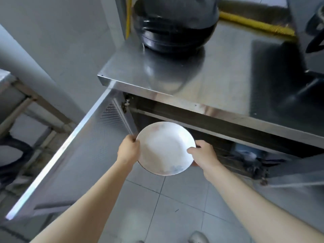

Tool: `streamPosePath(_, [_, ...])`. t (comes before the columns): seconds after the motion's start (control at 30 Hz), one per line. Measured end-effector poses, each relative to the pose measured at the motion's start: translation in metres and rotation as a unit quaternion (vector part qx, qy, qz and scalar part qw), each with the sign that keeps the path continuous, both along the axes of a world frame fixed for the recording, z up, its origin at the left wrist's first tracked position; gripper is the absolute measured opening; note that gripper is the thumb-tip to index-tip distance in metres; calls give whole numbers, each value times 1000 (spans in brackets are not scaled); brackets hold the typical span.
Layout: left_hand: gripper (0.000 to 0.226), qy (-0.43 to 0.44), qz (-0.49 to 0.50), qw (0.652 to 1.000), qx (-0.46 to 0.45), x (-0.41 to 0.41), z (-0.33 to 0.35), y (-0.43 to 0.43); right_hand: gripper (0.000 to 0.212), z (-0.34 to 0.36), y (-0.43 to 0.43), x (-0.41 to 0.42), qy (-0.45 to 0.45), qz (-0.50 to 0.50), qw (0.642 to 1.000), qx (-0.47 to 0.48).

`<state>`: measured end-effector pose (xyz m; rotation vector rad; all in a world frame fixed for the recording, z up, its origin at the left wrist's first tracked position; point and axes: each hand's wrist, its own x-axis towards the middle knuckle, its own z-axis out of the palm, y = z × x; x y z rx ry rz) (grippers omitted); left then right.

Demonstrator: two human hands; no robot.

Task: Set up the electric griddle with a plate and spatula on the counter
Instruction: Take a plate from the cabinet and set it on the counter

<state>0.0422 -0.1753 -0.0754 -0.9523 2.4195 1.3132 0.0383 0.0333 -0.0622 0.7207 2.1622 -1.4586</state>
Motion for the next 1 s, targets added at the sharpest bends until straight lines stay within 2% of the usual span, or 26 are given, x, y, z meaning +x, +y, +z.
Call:
streamPosePath(0.2, [19,9,-12,1000,5,46,90,-28,21,83,-17,52,5,1,1000,-31])
streamPosePath(0.37, [21,52,-24,998,27,57,171,-40,24,165,-25,68,49,13,998,-29])
streamPosePath(0.57, [21,126,-38,988,84,35,241,-31,39,237,-20,66,94,-27,994,-50])
streamPosePath(0.8, [15,163,-36,978,126,-16,274,5,38,269,-10,46,57,-70,990,-107])
streamPosePath(1.0, [25,172,-82,971,147,-82,280,47,39,268,18,-12,79,-195,961,-178])
